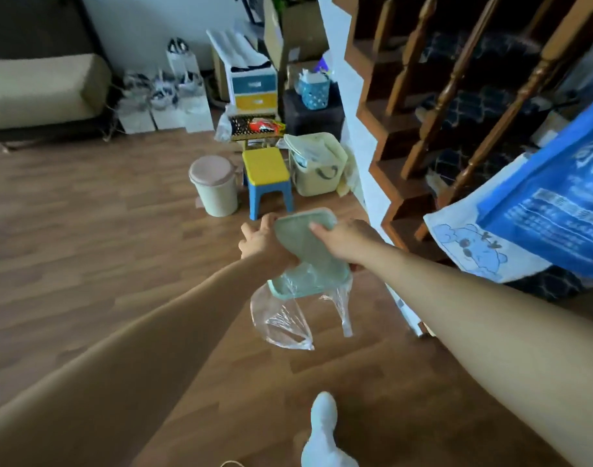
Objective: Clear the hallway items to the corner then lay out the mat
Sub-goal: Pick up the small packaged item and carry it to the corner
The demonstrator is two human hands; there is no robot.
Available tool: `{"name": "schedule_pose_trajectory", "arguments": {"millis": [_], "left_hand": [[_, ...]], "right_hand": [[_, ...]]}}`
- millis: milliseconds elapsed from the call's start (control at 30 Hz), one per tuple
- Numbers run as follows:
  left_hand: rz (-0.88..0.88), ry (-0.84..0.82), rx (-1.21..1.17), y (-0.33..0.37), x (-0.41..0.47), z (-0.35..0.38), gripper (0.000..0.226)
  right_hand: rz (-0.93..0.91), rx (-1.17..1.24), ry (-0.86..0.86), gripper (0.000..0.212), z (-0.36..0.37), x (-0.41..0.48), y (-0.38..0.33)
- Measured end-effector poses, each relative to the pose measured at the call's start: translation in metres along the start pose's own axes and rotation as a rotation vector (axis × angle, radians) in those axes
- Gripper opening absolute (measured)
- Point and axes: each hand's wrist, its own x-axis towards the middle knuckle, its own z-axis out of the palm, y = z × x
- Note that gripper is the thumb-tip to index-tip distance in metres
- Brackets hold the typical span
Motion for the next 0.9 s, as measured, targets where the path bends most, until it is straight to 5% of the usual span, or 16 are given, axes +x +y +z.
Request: {"name": "schedule_pose_trajectory", "arguments": {"millis": [467, 767, 900], "left_hand": [[-0.136, -0.028, -0.018, 0.01, 0.311, -0.038, 0.086], [-0.08, -0.211, -0.051, -0.041, 0.518, -0.042, 0.084], [-0.055, -0.264, 0.012, -0.063, 0.608, -0.014, 0.082]], "right_hand": [[-0.042, -0.167, -0.205, 0.072, 0.008, 0.305, -0.096], [0.118, -0.103, -0.311, 0.064, 0.091, 0.491, -0.143], [0.178, 0.004, -0.402, 0.044, 0.138, 0.563, -0.138]]}}
